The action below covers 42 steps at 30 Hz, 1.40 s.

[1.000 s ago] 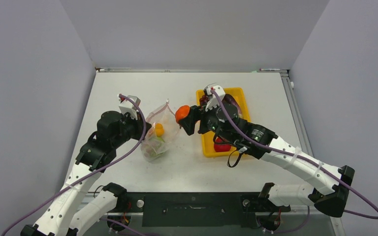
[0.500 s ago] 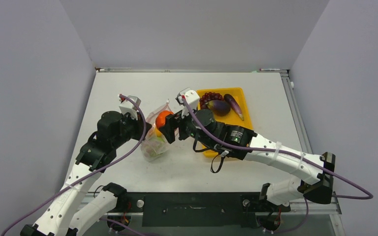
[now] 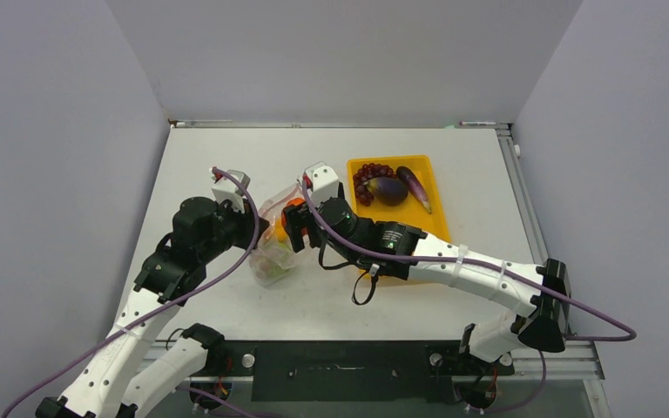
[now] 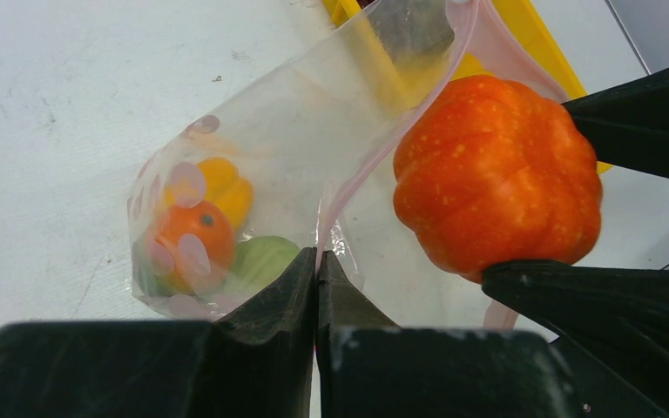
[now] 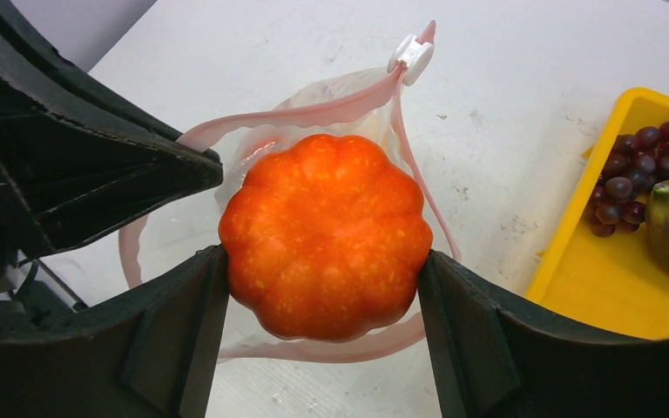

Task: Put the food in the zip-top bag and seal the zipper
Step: Place the fake vegetable in the zipper food storage bag.

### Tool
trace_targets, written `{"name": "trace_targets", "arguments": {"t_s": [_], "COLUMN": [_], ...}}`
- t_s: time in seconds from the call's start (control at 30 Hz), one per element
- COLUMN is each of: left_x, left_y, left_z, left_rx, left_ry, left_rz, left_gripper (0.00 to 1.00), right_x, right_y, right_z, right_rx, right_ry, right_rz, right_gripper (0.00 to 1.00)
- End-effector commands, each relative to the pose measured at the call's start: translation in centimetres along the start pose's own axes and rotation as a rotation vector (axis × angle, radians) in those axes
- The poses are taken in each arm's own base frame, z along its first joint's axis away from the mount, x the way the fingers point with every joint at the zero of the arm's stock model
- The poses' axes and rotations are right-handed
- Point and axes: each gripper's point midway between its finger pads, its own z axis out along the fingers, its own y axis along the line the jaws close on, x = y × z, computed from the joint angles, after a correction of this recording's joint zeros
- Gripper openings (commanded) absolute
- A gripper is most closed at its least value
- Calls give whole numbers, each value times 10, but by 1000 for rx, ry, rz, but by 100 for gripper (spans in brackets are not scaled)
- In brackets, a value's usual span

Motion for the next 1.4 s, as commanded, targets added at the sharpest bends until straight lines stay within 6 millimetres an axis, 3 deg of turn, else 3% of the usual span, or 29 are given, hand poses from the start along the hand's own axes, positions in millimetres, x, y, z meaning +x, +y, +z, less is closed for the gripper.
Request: {"name": "trace_targets", "arguments": {"t_s": [0.0, 0.27, 0.53, 0.93, 1.2, 1.37], "left_x": [-8, -8, -7, -7, -5, -6], "left_y": [-2, -3, -3, -2, -3, -2], "left_z": [-2, -2, -3, -3, -2, -3], "left_rx": [3, 6, 5, 3, -1, -6], "left_ry": [-34, -34, -32, -30, -26, -29], "left_rz": [7, 8, 9, 11, 15, 16], "left_gripper": [0, 0, 0, 0, 0, 0], "right_x": [-19, -17, -18, -28, -43, -53], "right_y": [1, 2, 3, 2, -6, -24], "right_z": [3, 8, 6, -8, -34, -58], "right_rx": [39, 45, 39, 23, 9, 42], "right_ry": [-55, -54, -65, -101, -154, -206], "right_rz": [20, 27, 42, 75, 111, 143], "right_gripper": [56, 79, 95, 99, 99, 99]}}
